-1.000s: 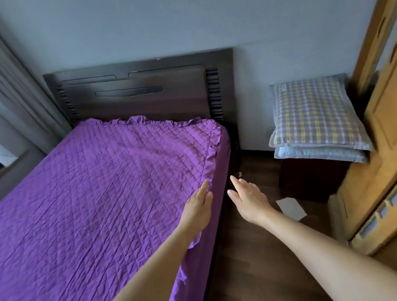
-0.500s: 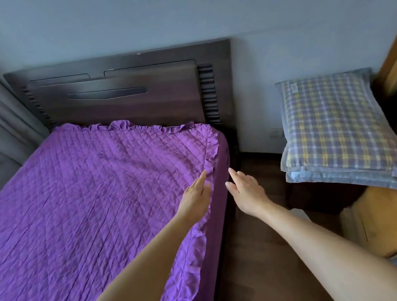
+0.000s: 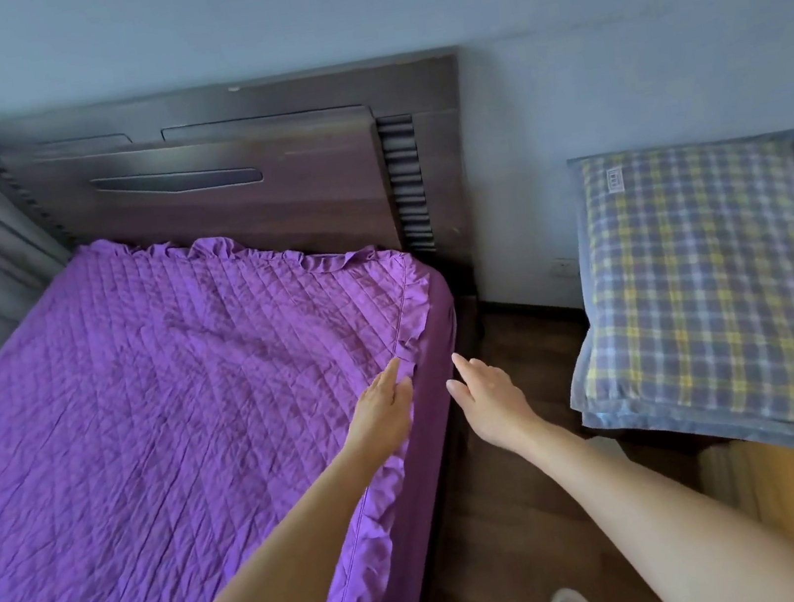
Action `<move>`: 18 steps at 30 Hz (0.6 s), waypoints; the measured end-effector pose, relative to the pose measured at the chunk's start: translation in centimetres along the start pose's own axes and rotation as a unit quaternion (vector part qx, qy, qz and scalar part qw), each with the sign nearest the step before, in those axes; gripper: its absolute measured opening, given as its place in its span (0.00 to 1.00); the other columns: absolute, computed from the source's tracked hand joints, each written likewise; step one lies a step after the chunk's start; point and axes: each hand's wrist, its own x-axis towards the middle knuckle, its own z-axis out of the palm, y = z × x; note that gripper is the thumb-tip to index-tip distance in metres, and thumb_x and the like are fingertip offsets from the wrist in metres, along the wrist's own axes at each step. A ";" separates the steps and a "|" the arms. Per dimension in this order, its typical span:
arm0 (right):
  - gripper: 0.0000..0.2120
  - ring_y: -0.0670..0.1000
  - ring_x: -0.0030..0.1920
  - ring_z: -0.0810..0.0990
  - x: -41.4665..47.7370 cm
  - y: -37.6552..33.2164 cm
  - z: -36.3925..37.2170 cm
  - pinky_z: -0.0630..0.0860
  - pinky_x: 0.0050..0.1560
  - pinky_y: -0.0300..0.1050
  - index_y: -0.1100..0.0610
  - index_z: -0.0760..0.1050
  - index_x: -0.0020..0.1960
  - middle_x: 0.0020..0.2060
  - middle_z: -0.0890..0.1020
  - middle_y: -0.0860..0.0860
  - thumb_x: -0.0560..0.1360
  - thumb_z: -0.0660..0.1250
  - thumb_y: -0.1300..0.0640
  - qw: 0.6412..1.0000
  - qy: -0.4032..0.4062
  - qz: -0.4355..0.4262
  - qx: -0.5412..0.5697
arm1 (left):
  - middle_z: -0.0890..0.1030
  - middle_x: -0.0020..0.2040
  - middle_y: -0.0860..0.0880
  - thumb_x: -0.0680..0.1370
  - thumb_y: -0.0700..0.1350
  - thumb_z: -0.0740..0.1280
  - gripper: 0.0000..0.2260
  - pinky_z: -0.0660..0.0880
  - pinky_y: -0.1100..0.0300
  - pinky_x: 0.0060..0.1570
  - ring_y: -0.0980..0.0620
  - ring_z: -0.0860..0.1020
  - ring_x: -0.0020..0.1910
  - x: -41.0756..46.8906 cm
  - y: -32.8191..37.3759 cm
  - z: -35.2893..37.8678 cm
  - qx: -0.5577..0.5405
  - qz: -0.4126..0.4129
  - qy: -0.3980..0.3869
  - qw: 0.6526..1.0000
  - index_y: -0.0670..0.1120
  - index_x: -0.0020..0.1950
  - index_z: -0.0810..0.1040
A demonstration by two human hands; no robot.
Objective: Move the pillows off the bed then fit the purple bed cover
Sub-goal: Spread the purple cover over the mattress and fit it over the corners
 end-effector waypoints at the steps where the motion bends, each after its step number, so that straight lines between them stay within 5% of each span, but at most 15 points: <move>1: 0.24 0.58 0.72 0.60 1.0 0.7 -0.5 0.64 0.67 0.58 0.54 0.53 0.76 0.72 0.63 0.55 0.82 0.47 0.47 1.000 -0.004 0.000 0.001 | 0.64 0.74 0.49 0.82 0.51 0.50 0.22 0.66 0.56 0.64 0.48 0.67 0.70 1.3 0.3 0.4 -0.001 -0.005 0.001 1.000 0.53 0.76 0.55; 5: 0.24 0.58 0.71 0.60 3.8 2.7 -1.6 0.65 0.66 0.57 0.53 0.53 0.76 0.72 0.63 0.55 0.82 0.47 0.48 1.000 -0.017 0.003 -0.004 | 0.70 0.66 0.51 0.82 0.50 0.50 0.21 0.65 0.61 0.56 0.53 0.71 0.60 4.1 1.1 1.2 -0.012 -0.017 0.000 1.000 0.52 0.76 0.55; 9: 0.24 0.58 0.72 0.59 6.9 3.6 -1.9 0.63 0.68 0.57 0.53 0.52 0.76 0.72 0.63 0.56 0.82 0.47 0.48 0.999 -0.034 0.016 0.006 | 0.63 0.75 0.50 0.82 0.50 0.50 0.22 0.63 0.55 0.68 0.50 0.62 0.73 7.1 1.1 1.5 0.000 -0.024 -0.011 1.000 0.52 0.76 0.55; 12: 0.24 0.59 0.72 0.59 9.4 3.8 -1.3 0.64 0.68 0.57 0.53 0.52 0.76 0.72 0.63 0.56 0.82 0.47 0.48 0.999 -0.038 0.023 0.012 | 0.67 0.72 0.49 0.82 0.50 0.50 0.22 0.64 0.54 0.67 0.48 0.66 0.70 9.6 0.9 1.0 0.004 -0.033 -0.015 0.999 0.51 0.76 0.55; 15: 0.24 0.59 0.72 0.60 13.9 4.1 -0.2 0.65 0.67 0.57 0.53 0.53 0.76 0.72 0.64 0.55 0.82 0.47 0.47 0.998 -0.043 0.038 0.014 | 0.75 0.62 0.47 0.82 0.49 0.51 0.21 0.69 0.56 0.55 0.45 0.73 0.62 14.3 0.3 0.2 0.004 -0.050 -0.018 0.999 0.52 0.76 0.57; 18: 0.24 0.58 0.72 0.59 17.3 4.3 0.8 0.65 0.67 0.56 0.53 0.54 0.76 0.72 0.64 0.54 0.82 0.47 0.47 0.997 -0.047 0.054 0.016 | 0.72 0.42 0.54 0.82 0.48 0.52 0.14 0.69 0.55 0.50 0.51 0.72 0.45 18.3 -0.4 -0.3 0.005 -0.046 -0.022 0.999 0.52 0.66 0.69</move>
